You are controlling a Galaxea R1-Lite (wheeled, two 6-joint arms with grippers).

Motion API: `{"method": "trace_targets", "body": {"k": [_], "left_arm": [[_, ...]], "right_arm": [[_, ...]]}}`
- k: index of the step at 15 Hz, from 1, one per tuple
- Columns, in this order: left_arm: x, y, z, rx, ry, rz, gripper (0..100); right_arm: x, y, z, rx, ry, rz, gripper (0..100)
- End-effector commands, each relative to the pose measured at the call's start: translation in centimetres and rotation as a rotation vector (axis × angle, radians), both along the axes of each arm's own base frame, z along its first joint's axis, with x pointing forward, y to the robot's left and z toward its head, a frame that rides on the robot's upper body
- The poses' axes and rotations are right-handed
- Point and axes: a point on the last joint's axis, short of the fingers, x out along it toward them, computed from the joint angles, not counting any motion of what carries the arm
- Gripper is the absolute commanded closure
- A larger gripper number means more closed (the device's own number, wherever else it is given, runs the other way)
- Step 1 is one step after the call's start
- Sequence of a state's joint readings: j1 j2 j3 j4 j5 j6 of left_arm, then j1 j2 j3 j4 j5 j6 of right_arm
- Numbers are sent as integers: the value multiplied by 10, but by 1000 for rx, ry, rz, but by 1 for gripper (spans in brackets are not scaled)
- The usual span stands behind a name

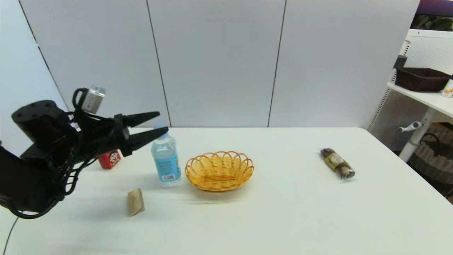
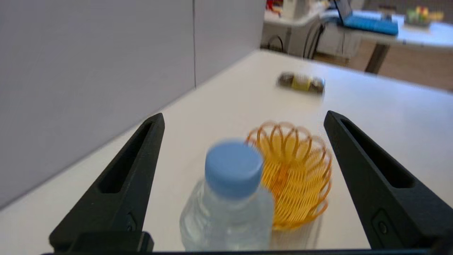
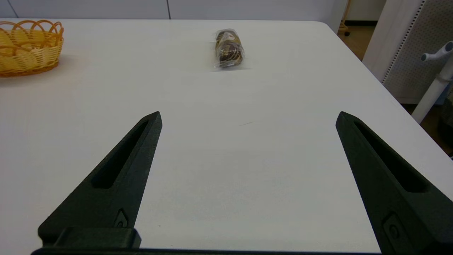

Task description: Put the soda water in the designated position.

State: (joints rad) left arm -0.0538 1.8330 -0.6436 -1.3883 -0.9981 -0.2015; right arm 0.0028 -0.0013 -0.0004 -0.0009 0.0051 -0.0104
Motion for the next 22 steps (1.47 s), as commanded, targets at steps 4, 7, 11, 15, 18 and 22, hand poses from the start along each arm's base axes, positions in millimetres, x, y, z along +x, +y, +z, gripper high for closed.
{"method": "trace_targets", "body": {"k": [4,7,11,15,18,22], "left_arm": [[-108,26,150,-36,153,364,0],[-145,33,159,87,163,787,0],[-205,38,129,268,153,1181,0],[-258,37,39,250,239,1121,0],[-283,37,-40,184,187,1119,0],[-306,37,-82,132,158,1115,0]], "right_arm": [[0,0,0,0,1,0,0],[0,0,0,0,1,1,0],[0,0,0,0,1,0,0],[0,0,0,0,-1,0,0],[0,0,0,0,1,0,0],[0,0,0,0,1,1,0]]}}
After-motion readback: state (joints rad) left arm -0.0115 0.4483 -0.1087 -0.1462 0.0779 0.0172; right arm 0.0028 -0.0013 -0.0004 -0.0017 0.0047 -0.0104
